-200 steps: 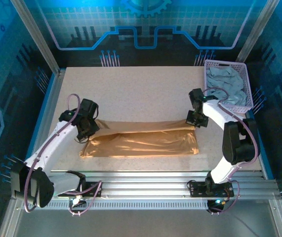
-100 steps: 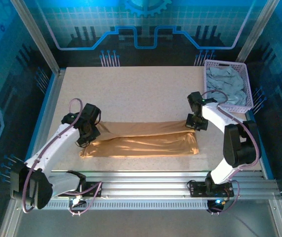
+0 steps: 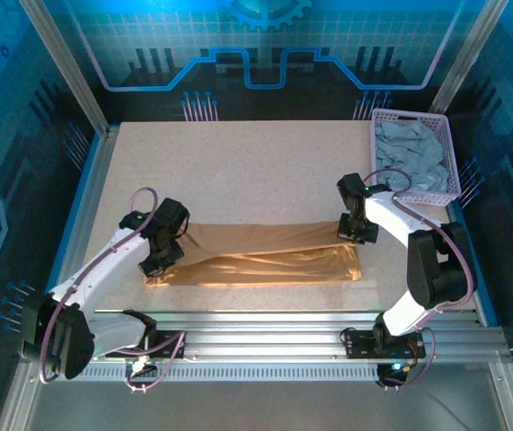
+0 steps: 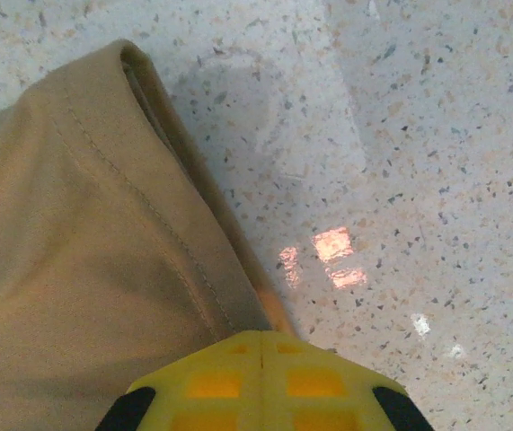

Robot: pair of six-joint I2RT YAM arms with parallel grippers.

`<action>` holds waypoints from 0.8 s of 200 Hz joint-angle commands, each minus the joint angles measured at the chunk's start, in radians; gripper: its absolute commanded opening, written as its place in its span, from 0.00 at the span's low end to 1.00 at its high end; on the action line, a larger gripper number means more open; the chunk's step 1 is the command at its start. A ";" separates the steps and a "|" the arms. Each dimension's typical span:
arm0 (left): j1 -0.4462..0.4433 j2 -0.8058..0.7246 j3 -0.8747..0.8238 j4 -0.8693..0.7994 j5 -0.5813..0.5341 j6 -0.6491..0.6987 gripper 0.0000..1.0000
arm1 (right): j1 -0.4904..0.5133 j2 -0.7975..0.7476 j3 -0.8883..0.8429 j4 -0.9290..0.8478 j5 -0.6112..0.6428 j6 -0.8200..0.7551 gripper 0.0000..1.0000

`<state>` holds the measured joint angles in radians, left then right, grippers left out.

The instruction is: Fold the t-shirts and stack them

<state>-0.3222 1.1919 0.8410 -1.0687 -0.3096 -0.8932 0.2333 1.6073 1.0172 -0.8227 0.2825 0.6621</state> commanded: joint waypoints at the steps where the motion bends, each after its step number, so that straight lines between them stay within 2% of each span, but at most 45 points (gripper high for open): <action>1: -0.014 0.005 -0.018 -0.036 -0.028 -0.030 0.00 | 0.014 -0.041 -0.020 -0.040 0.033 0.035 0.07; 6: -0.014 0.003 -0.017 -0.040 -0.028 -0.030 0.01 | 0.015 -0.051 -0.022 -0.047 0.038 0.041 0.11; 27: -0.020 -0.009 0.012 -0.071 -0.025 -0.036 0.29 | 0.019 -0.119 -0.023 -0.072 0.067 0.064 0.35; 45: -0.029 -0.037 0.057 -0.088 -0.037 -0.043 0.38 | 0.017 -0.172 -0.015 -0.084 0.084 0.074 0.41; 70: -0.028 -0.031 0.135 -0.053 -0.043 -0.041 0.40 | 0.017 -0.173 0.009 -0.063 0.042 0.070 0.41; 87: -0.020 0.027 0.186 0.007 -0.017 -0.036 0.40 | 0.017 -0.134 0.018 -0.007 -0.040 0.053 0.35; 103: 0.005 0.106 0.202 0.125 0.083 -0.018 0.38 | 0.031 -0.086 0.037 0.018 -0.092 0.065 0.24; 114: 0.015 0.168 0.212 0.187 0.149 -0.032 0.34 | 0.047 -0.050 0.050 0.020 -0.116 0.080 0.21; 142: 0.019 0.313 0.233 0.267 0.204 -0.054 0.29 | 0.051 0.011 0.001 0.028 -0.188 0.145 0.20; 160: 0.028 0.385 0.243 0.283 0.213 -0.043 0.29 | 0.040 0.032 -0.046 -0.004 -0.180 0.163 0.20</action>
<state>-0.3096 1.5101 1.0527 -0.8444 -0.1631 -0.9226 0.2760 1.6104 1.0267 -0.7887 0.1478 0.7681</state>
